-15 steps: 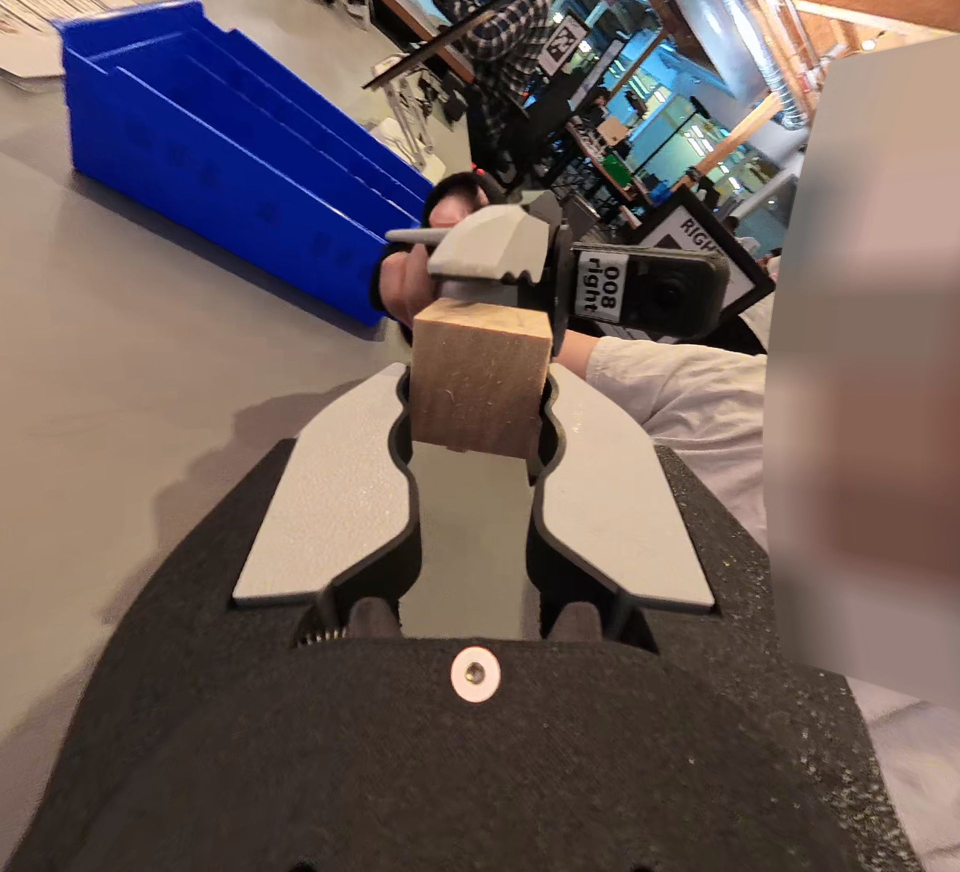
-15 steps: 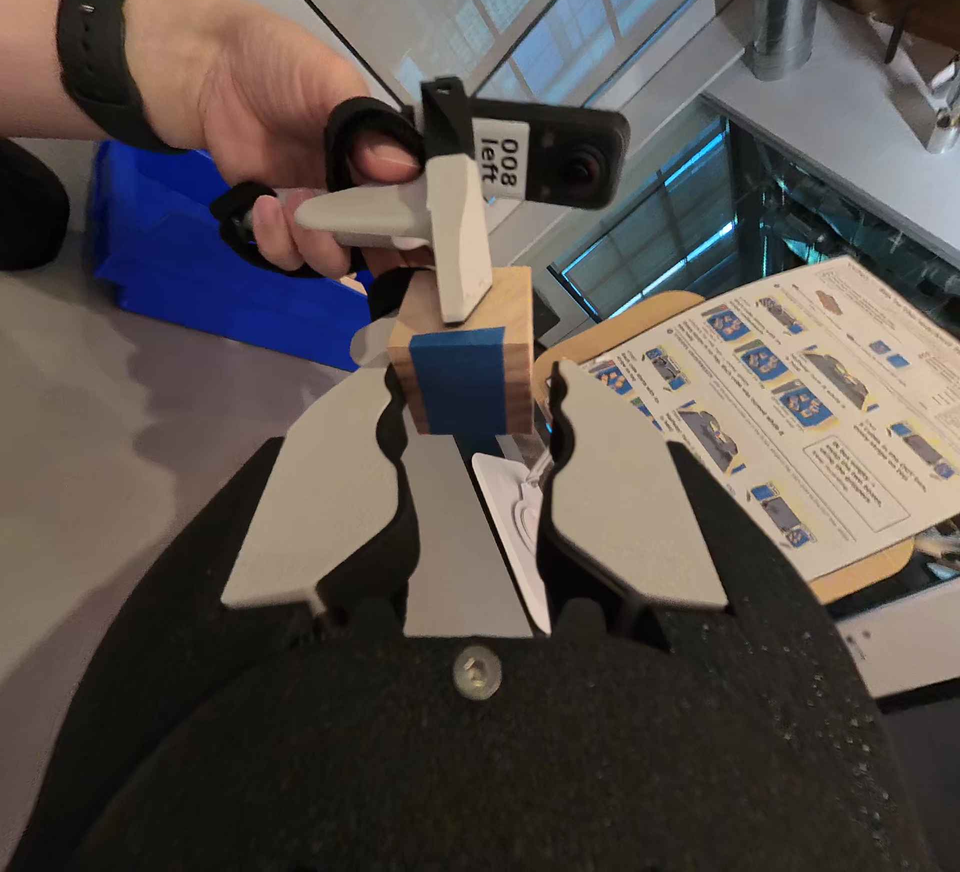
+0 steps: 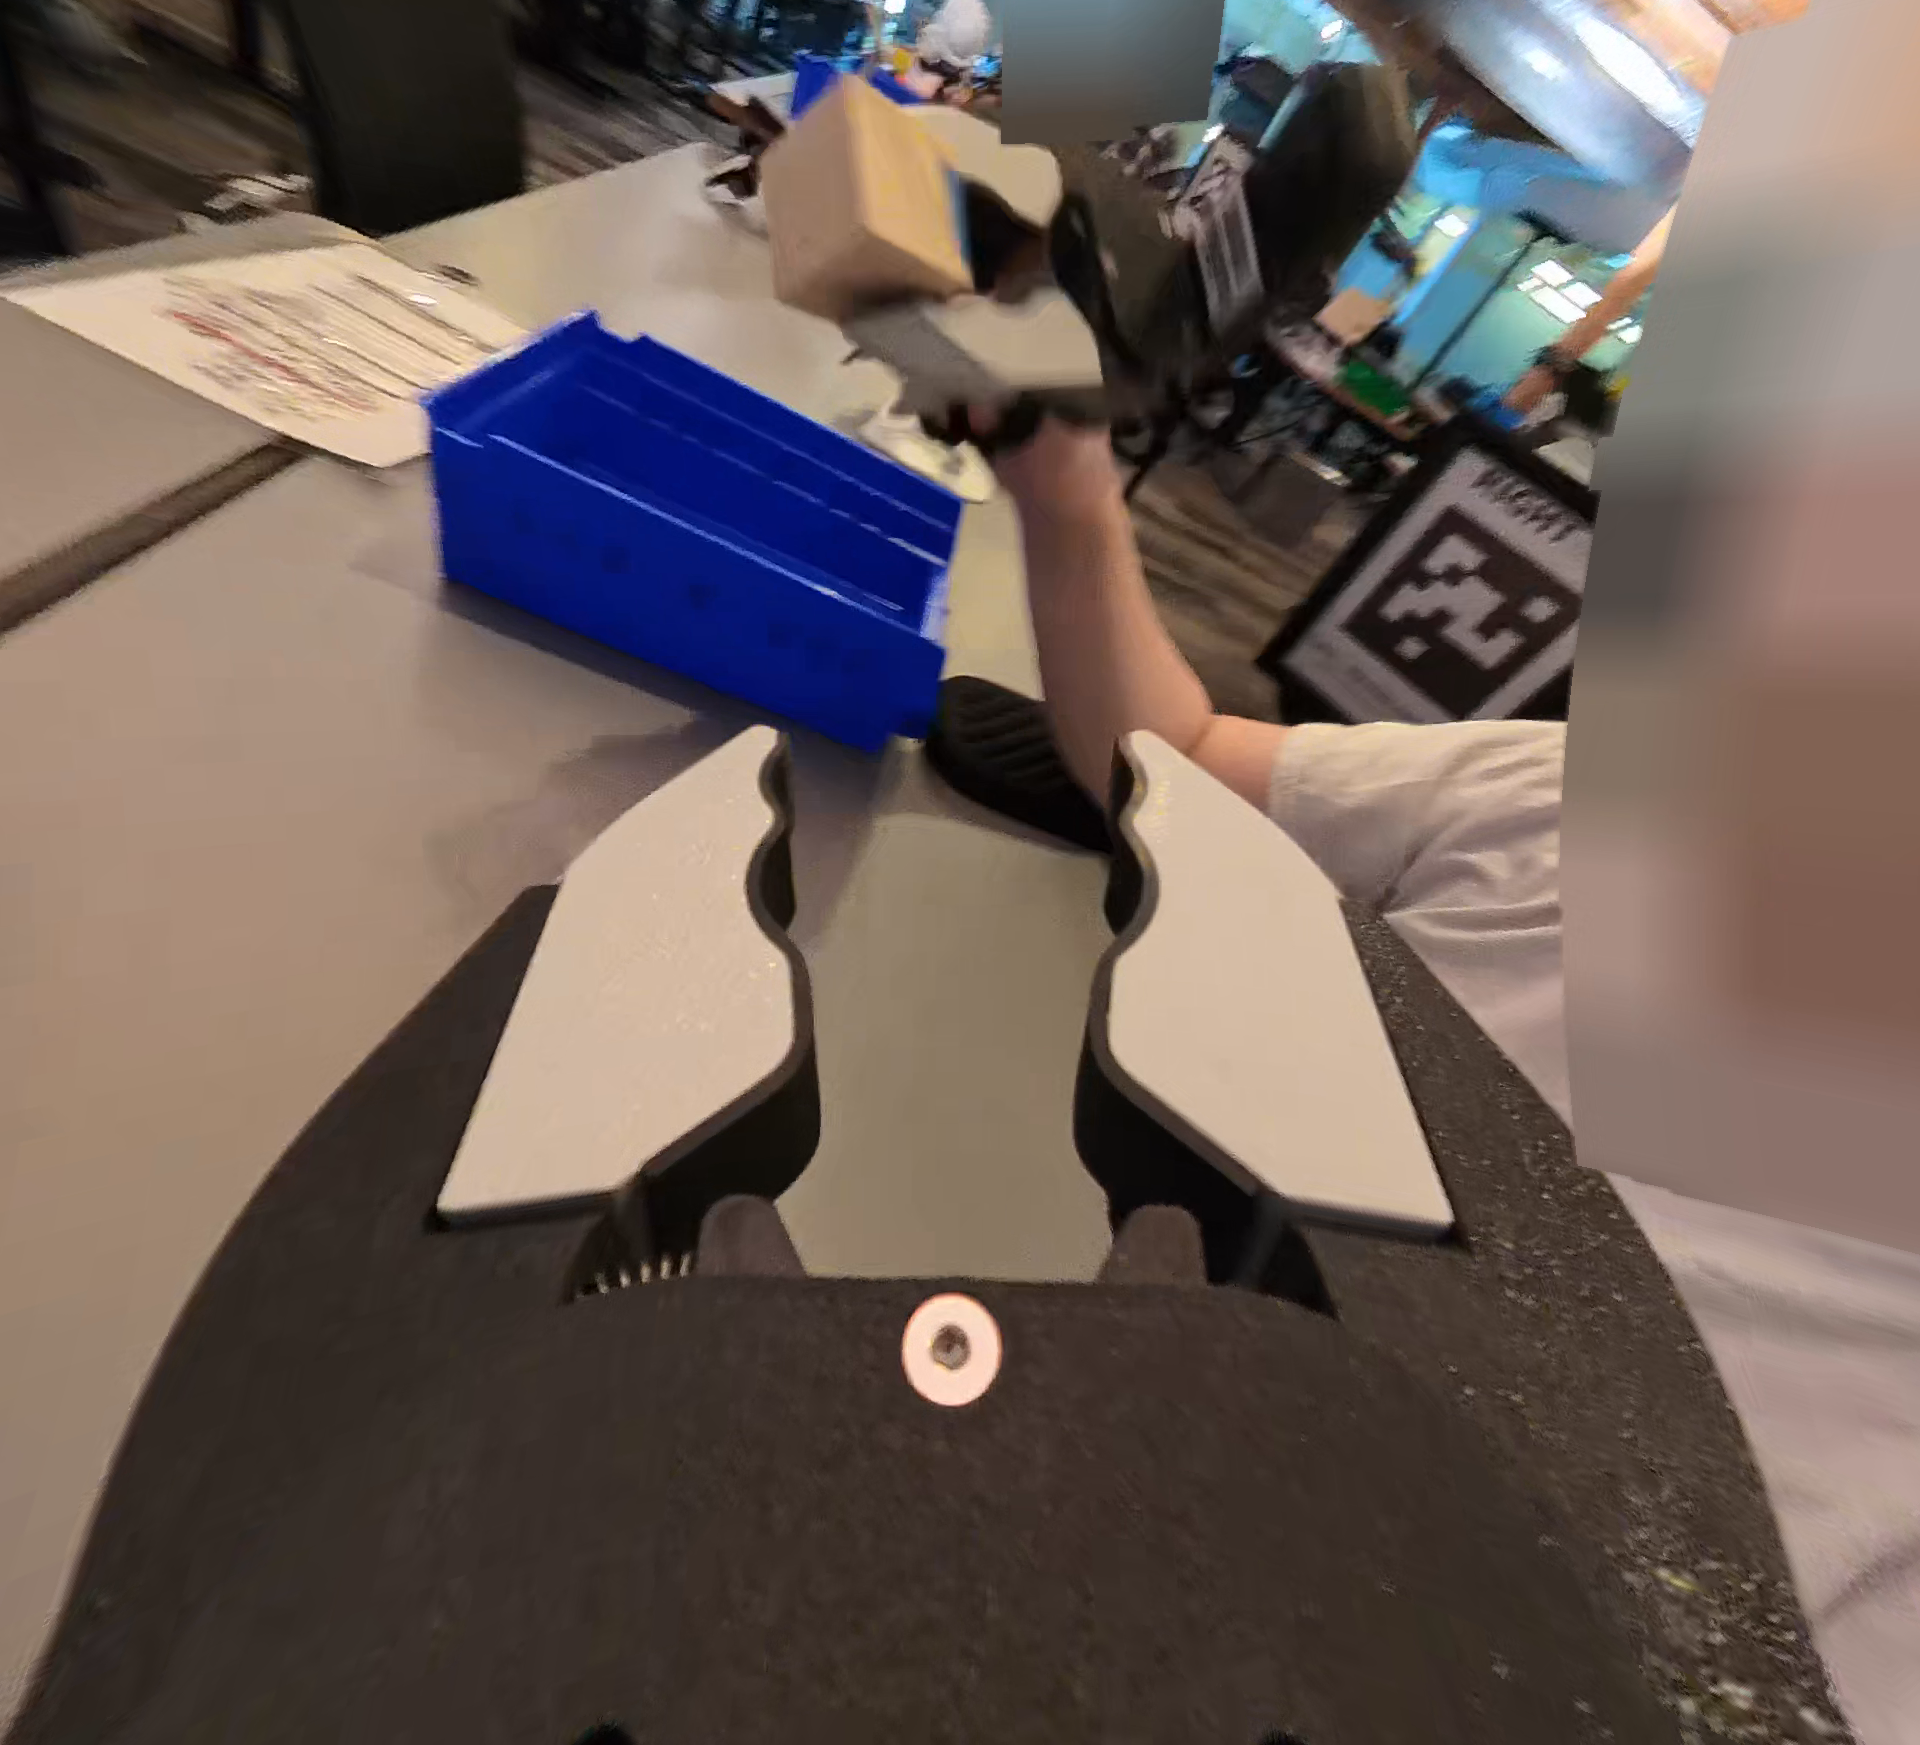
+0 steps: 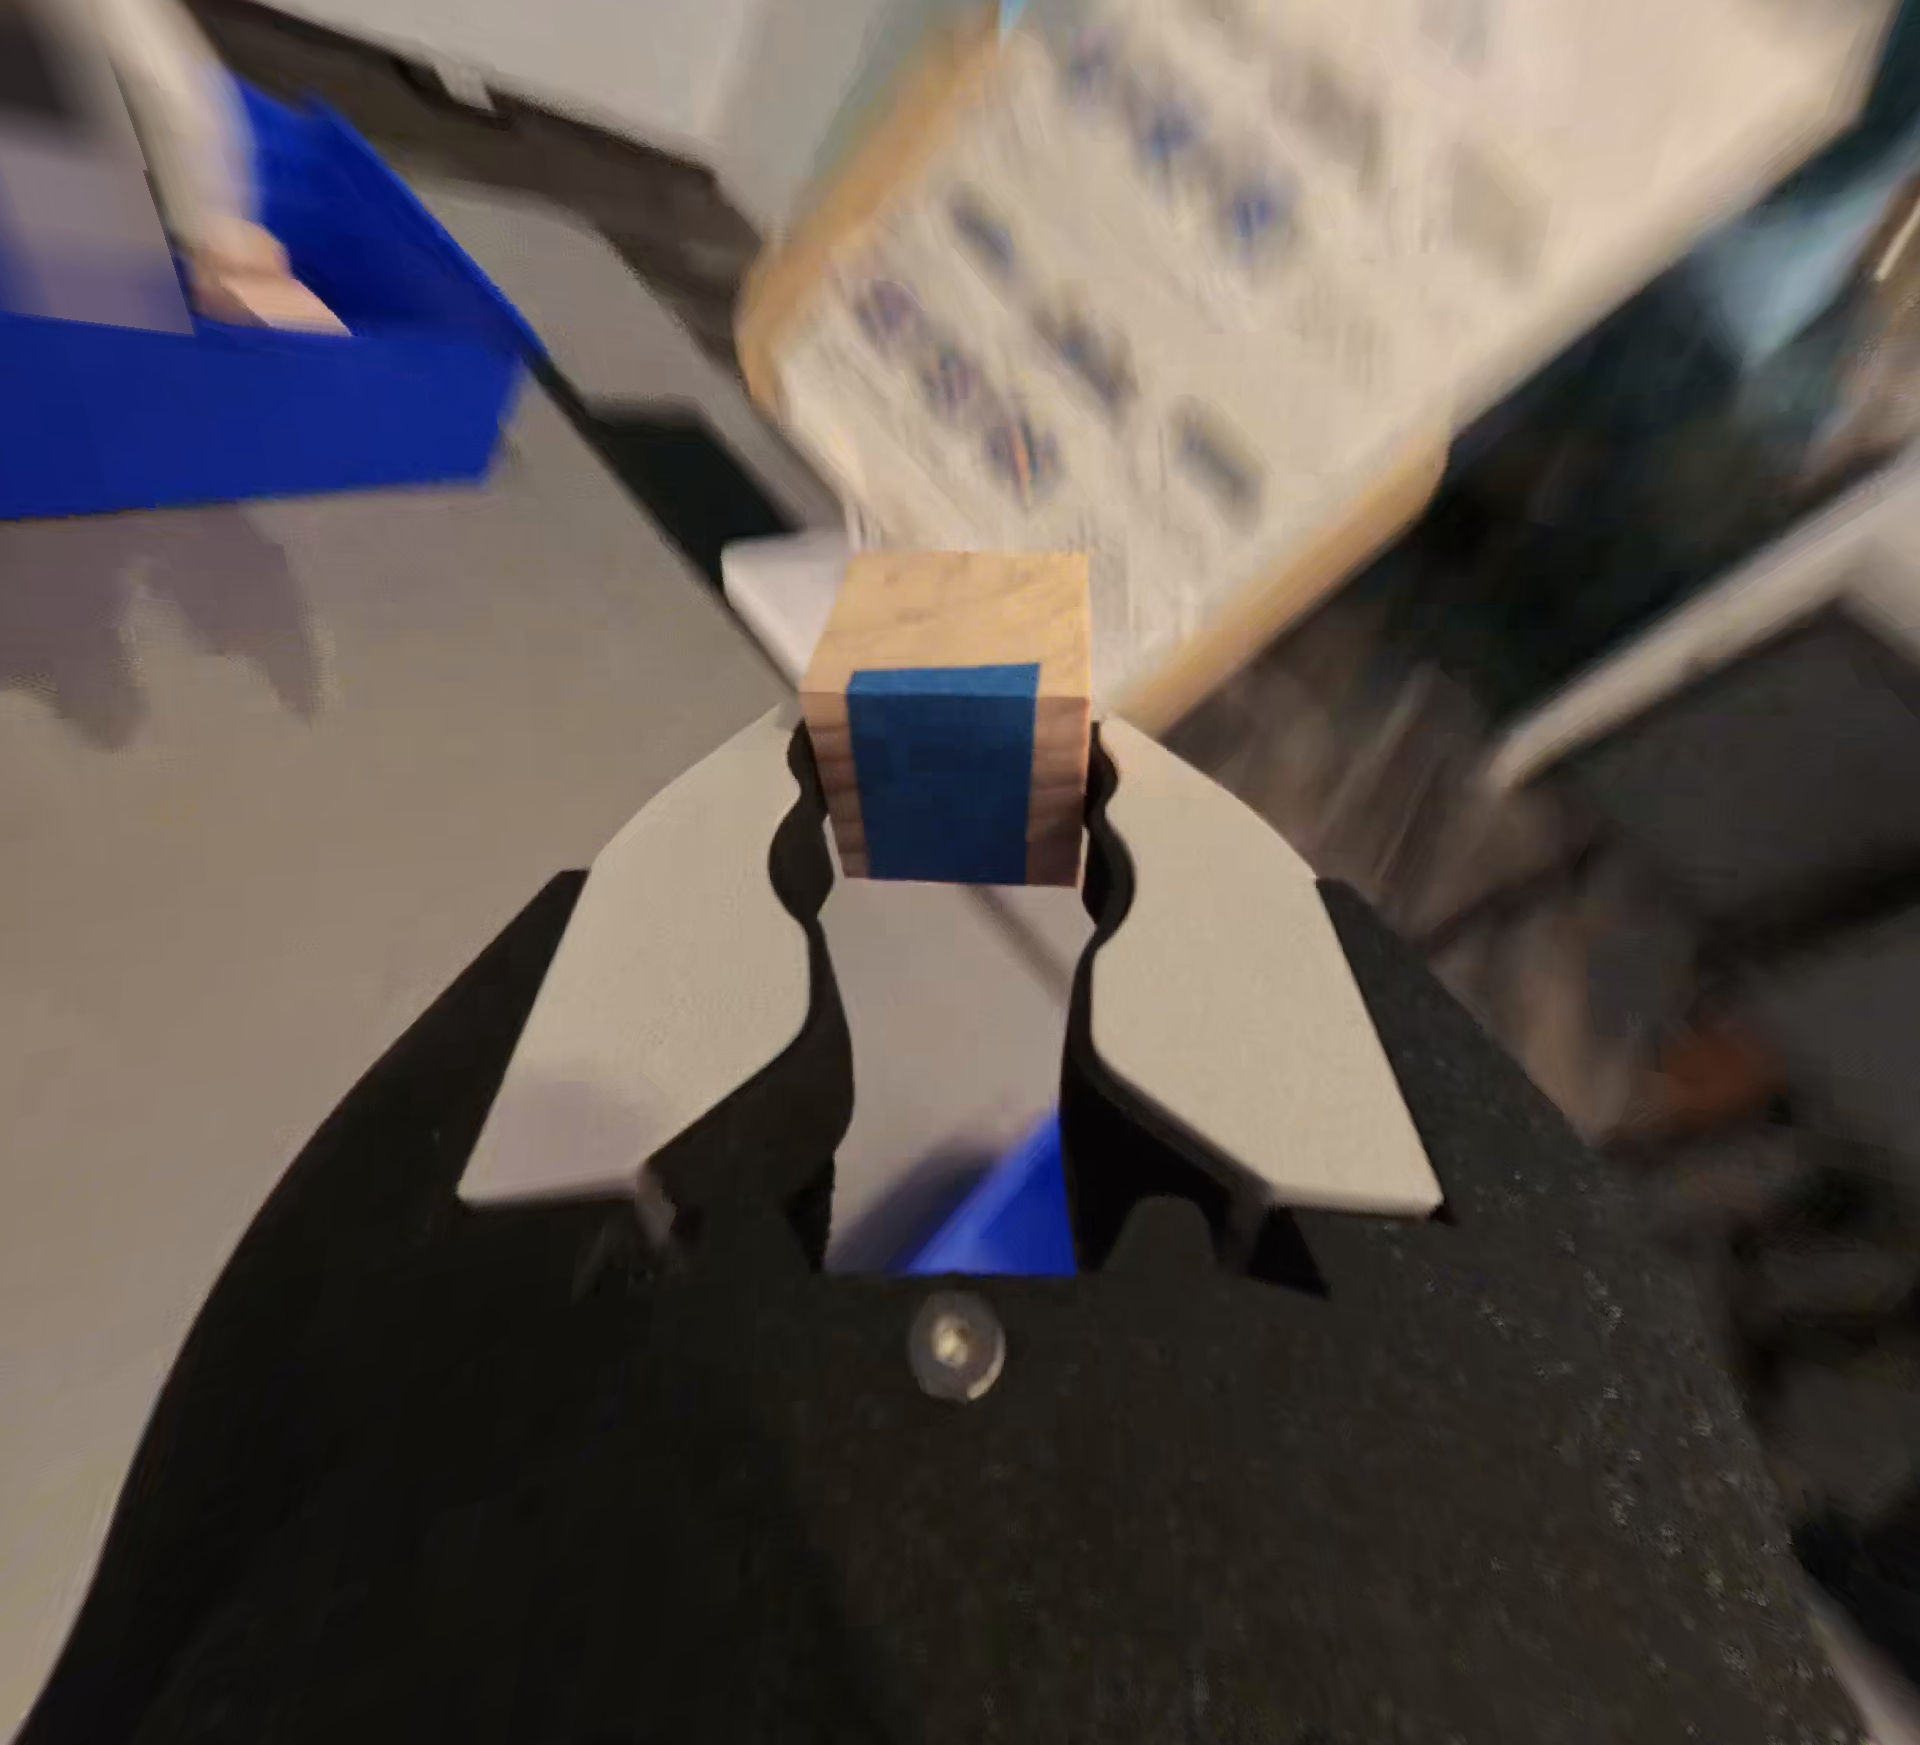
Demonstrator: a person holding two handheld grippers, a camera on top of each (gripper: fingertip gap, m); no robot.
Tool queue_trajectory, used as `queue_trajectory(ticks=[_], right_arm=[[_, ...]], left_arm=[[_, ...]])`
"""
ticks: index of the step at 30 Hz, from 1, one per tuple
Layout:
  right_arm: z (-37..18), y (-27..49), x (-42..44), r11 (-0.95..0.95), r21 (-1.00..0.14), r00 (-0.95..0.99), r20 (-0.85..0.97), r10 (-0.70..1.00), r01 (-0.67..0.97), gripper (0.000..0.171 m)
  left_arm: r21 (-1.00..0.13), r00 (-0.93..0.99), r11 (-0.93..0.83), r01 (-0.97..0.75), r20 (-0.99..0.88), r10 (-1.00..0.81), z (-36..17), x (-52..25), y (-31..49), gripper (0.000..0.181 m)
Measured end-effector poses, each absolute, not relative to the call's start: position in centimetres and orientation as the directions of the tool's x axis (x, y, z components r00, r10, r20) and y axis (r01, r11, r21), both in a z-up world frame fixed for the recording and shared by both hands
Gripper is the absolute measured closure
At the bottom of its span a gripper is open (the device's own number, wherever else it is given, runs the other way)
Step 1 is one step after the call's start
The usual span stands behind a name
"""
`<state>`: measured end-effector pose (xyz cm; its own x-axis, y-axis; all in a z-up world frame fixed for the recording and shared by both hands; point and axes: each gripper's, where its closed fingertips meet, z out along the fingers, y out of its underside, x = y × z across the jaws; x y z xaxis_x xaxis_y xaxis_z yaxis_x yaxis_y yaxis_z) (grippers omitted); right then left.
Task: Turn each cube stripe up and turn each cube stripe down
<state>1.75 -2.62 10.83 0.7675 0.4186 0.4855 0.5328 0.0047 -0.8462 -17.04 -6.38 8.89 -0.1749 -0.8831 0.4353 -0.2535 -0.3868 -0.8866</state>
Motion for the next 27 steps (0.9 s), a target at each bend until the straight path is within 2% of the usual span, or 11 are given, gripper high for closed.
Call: queue_trajectory(ticks=[1, 2, 4, 6, 10, 17, 25, 27], right_arm=[[8.9, -2.0, 6.2, -0.213, -0.874, 0.854, 0.329, 0.403, 0.437, 0.125], [6.3, -1.8, 10.9, -0.409, -0.855, 0.928, 0.191, 0.321, 0.318, 0.125], [0.8, -1.9, 19.1, -0.651, -0.749, 0.992, 0.081, 0.092, 0.121, 0.125], [-4.6, -2.8, 23.6, -0.801, -0.598, 0.998, 0.006, -0.060, -0.045, 0.124], [-10.6, -3.0, 25.8, -0.889, -0.424, 0.985, -0.057, -0.162, -0.171, 0.124], [-13.8, -3.3, 27.4, -0.933, -0.288, 0.967, 0.072, -0.244, -0.214, 0.125], [-14.2, -2.8, 28.1, -0.925, -0.304, 0.959, 0.095, -0.268, -0.229, 0.125], [-13.3, -2.7, 27.9, -0.922, -0.327, 0.962, 0.098, -0.254, -0.210, 0.115]], left_arm=[[-0.895, -0.148, -0.363, -0.260, 0.409, -0.901, 8.9, -17.3, -6.2, 0.125], [-0.899, -0.121, -0.345, -0.272, 0.387, -0.914, 8.8, -17.5, -6.0, 0.126], [-0.900, -0.081, -0.317, -0.298, 0.355, -0.931, 8.5, -17.7, -5.9, 0.128], [-0.894, -0.056, -0.300, -0.334, 0.337, -0.940, 7.9, -17.7, -5.8, 0.129], [-0.877, -0.055, -0.289, -0.383, 0.334, -0.941, 7.1, -17.4, -6.3, 0.132], [-0.857, -0.064, -0.277, -0.435, 0.336, -0.940, 6.2, -17.0, -7.1, 0.133], [-0.846, -0.074, -0.249, -0.472, 0.320, -0.945, 5.8, -17.0, -7.7, 0.134], [-0.844, -0.068, -0.245, -0.477, 0.313, -0.947, 5.9, -17.4, -7.6, 0.134]])
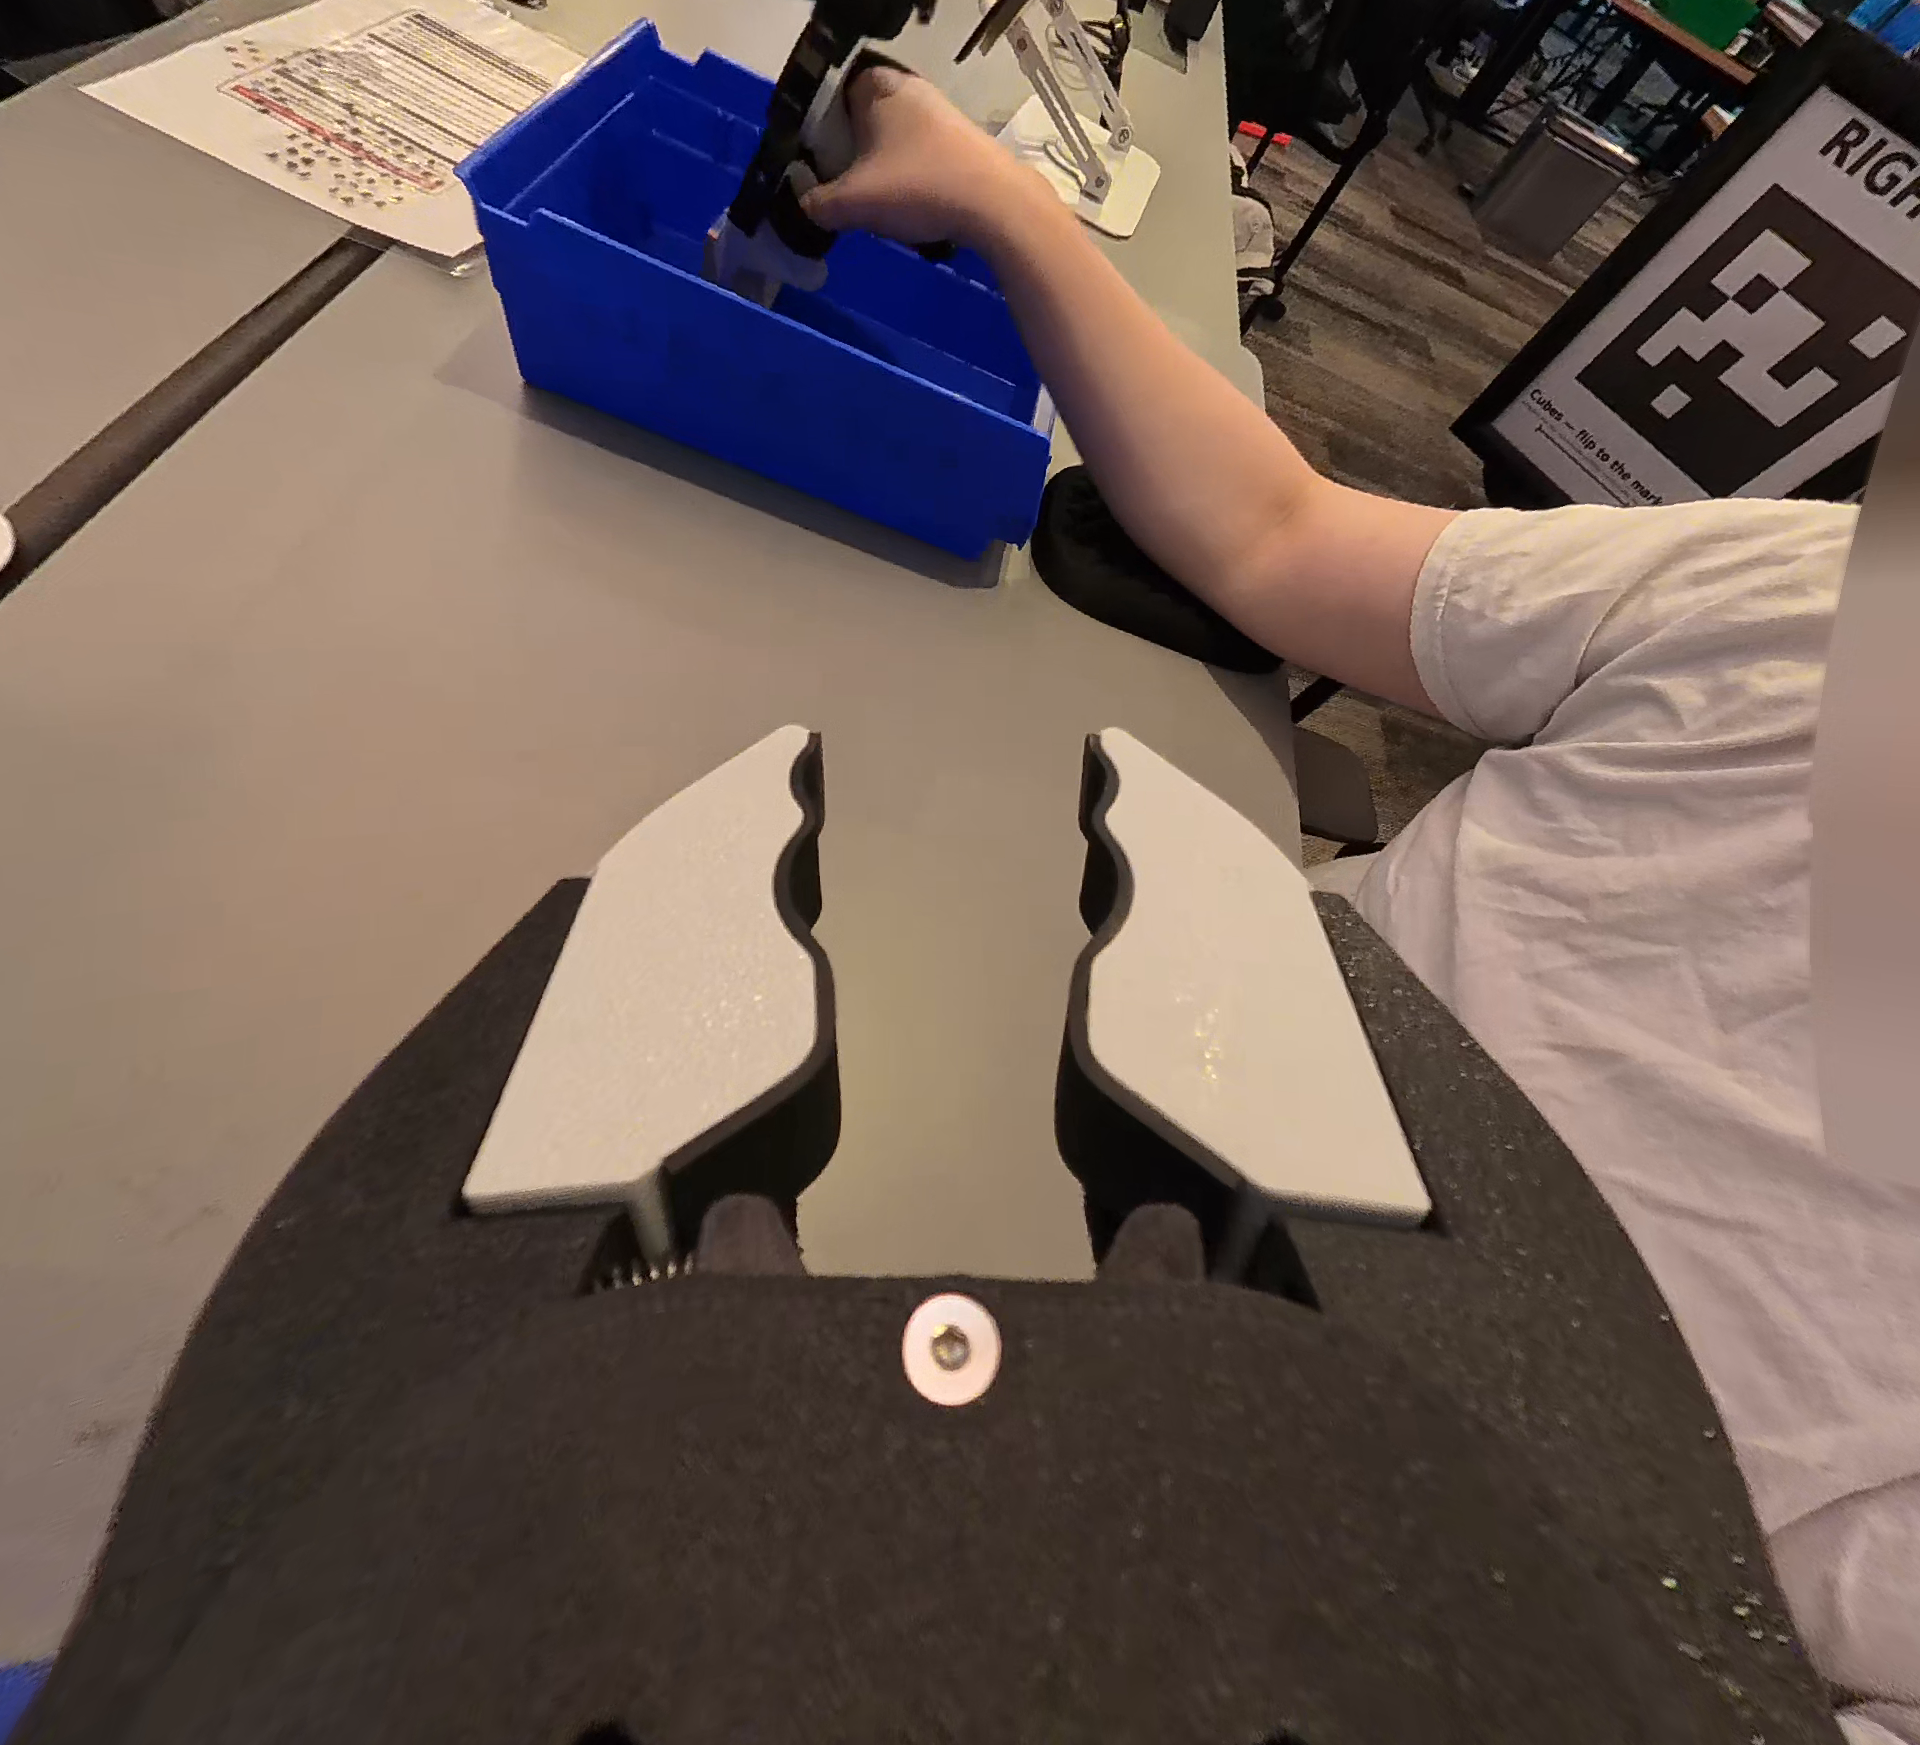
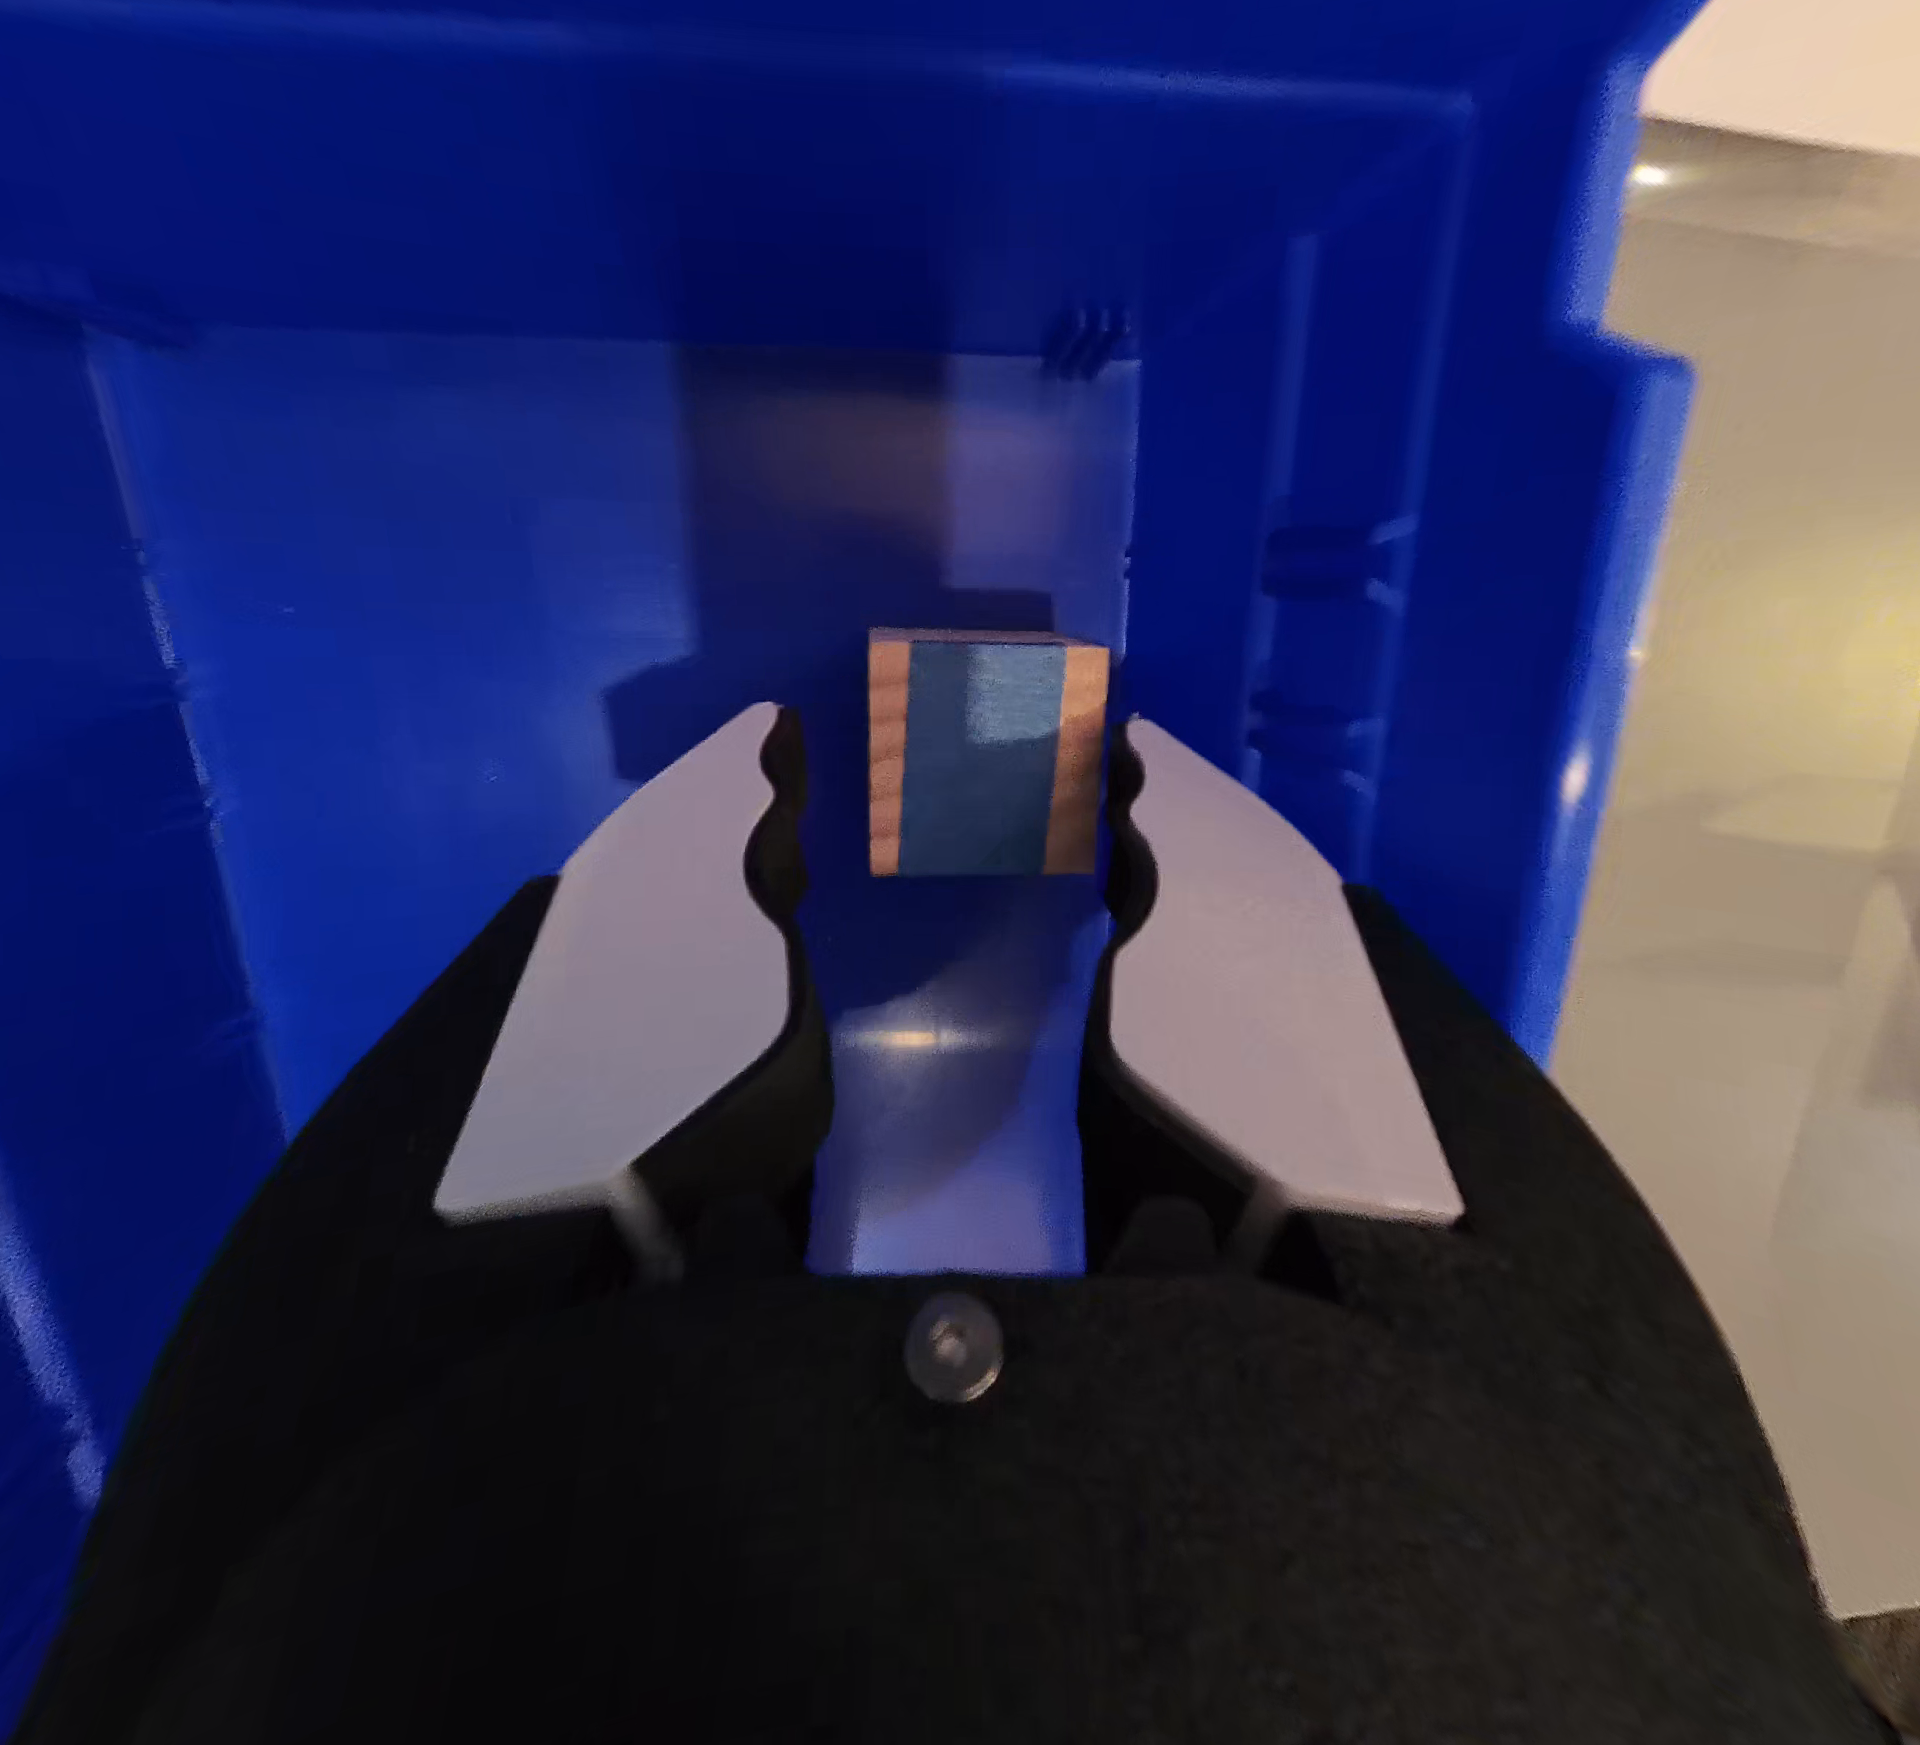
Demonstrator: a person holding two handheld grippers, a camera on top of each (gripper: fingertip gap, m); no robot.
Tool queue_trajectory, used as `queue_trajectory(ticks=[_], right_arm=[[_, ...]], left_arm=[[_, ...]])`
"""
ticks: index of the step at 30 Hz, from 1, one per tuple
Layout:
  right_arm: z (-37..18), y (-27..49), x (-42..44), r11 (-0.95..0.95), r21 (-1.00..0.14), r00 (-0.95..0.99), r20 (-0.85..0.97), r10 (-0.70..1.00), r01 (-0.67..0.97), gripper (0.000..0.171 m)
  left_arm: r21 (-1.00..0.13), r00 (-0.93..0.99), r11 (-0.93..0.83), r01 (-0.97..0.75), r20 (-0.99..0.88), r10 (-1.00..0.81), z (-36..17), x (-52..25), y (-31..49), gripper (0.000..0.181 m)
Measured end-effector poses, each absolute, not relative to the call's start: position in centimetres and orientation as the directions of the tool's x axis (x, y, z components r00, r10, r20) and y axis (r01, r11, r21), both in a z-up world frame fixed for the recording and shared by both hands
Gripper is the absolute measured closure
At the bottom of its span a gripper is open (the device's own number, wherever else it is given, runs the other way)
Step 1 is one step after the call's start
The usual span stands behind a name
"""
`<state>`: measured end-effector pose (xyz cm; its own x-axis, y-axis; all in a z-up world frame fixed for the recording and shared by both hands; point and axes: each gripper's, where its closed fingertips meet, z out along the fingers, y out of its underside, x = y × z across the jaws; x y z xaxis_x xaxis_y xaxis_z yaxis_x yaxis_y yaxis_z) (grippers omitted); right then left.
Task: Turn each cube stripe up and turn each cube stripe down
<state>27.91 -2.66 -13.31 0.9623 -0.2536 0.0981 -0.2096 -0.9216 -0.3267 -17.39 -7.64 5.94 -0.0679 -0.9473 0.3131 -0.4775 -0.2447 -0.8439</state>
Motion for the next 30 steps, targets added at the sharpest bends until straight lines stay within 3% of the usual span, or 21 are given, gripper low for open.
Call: queue_trajectory(ticks=[4, 7, 10, 14, 16, 18, 20, 24, 30], right_arm=[[-8.6, -2.1, 26.7, -0.871, -0.468, 0.973, 0.088, -0.214, -0.149, 0.110], [-4.9, -2.0, 25.0, -0.812, -0.574, 0.984, 0.055, -0.168, -0.106, 0.110], [-3.4, -2.2, 23.9, -0.790, -0.608, 0.991, 0.036, -0.125, -0.077, 0.111], [-4.0, -2.2, 23.5, -0.801, -0.594, 0.995, 0.008, -0.101, -0.076, 0.109], [-4.7, -2.3, 23.7, -0.820, -0.568, 0.995, 0.017, -0.103, -0.075, 0.109], [-5.2, -2.5, 23.8, -0.832, -0.550, 0.994, 0.024, -0.104, -0.074, 0.108], [-5.4, -2.4, 23.7, -0.835, -0.546, 0.995, 0.025, -0.098, -0.068, 0.107], [-5.4, -2.3, 23.5, -0.838, -0.543, 0.996, 0.034, -0.086, -0.054, 0.107], [-5.8, -2.4, 23.3, -0.851, -0.524, 0.996, 0.044, -0.071, -0.038, 0.107]], left_arm=[[-0.851, 0.008, -0.228, -0.473, 0.255, -0.967, 7.0, -19.8, -6.1, 0.132], [-0.820, 0.303, -0.225, -0.526, 0.066, -0.951, 6.7, -25.0, -0.8, 0.130], [-0.724, 0.542, -0.255, -0.641, -0.191, -0.819, 5.2, -32.8, 4.5, 0.129], [-0.537, 0.413, -0.193, -0.821, -0.326, -0.850, 0.2, -38.6, 6.2, 0.118], [-0.491, 0.401, -0.215, -0.844, -0.313, -0.861, -2.4, -40.1, 7.0, 0.123], [-0.430, 0.485, -0.374, -0.822, -0.183, -0.855, -4.5, -40.9, 7.3, 0.114], [-0.401, 0.570, -0.504, -0.765, -0.055, -0.820, -5.6, -40.5, 7.6, 0.119], [-0.364, 0.723, -0.653, -0.664, -0.090, -0.685, -6.6, -41.1, 10.1, 0.132], [-0.286, 0.890, -0.864, -0.414, 0.069, -0.450, -8.4, -40.3, 9.8, 0.130]])
